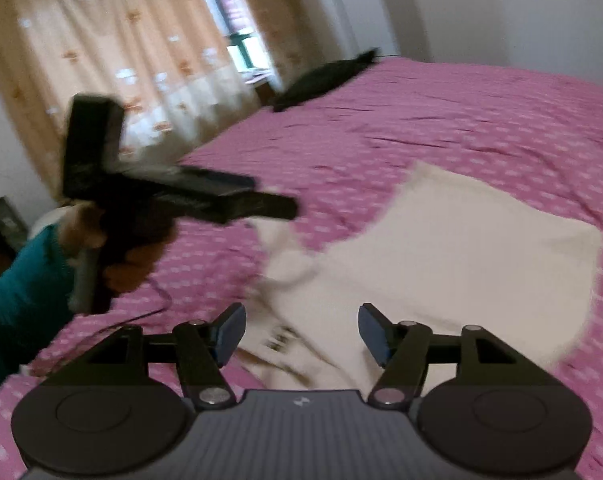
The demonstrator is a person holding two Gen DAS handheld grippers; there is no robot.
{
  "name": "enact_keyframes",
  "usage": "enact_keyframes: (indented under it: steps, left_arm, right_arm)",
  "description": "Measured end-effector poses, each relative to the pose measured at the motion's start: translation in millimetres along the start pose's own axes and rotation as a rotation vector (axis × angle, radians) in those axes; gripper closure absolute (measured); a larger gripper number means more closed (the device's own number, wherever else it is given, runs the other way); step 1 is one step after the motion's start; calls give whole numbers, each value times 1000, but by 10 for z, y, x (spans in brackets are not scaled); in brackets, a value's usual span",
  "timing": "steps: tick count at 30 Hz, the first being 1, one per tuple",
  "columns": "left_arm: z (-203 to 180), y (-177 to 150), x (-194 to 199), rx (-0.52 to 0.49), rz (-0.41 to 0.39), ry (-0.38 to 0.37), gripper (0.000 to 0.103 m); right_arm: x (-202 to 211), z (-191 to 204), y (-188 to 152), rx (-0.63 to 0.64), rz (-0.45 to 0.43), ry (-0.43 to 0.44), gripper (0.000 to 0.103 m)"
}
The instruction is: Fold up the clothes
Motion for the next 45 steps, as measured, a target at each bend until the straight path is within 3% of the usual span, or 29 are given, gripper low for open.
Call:
enact_keyframes:
  steps: [4,7,12,16,21,25,29,36,45]
  left_arm:
    - [-192,-199,-74,-43,32,-49,8]
    - [-286,-363,-148,-96,56,-36,8]
    - [-263,-504,-200,-107,78,-3,9]
    - [-39,-397,-119,-20,48,20,9]
    - [511,-309,-30,98,17,158,8]
    - [1041,-215,-81,297,31,241,9]
    - [1271,-135,-163,447,39,231,9]
    - [1233,-1,-450,455,82,261,16]
    - [1638,-12,-687,638,125,292,26]
  right_arm:
    - [178,-363,-240,-74,13,-107,39]
    - [222,-569,-419,-137,46,-144,40]
    - [316,-624,-318,-122,-1,-158,40]
    - [176,-673,-124,-119,-48,-140,39]
    - [-103,-854,-281,-186,15,-155,39]
    - [-104,-819,-304,-190,0,-119,23]
    - [-142,-765,-336,-170,8,-116,15]
    - [-184,-720,-333,-175,0,-90,1]
    - [-210,-789,-350,-248,-34,-39,0]
Point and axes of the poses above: each gripper's, at about its wrist camera, not at the fingertips, and x roughly against the way its jaws point, z to its left, y to its top, the point moved 7 cm from there along -x, roughly the way its jaws point, and after that the axes turned 3 degrees about x, right-handed, at the moved point
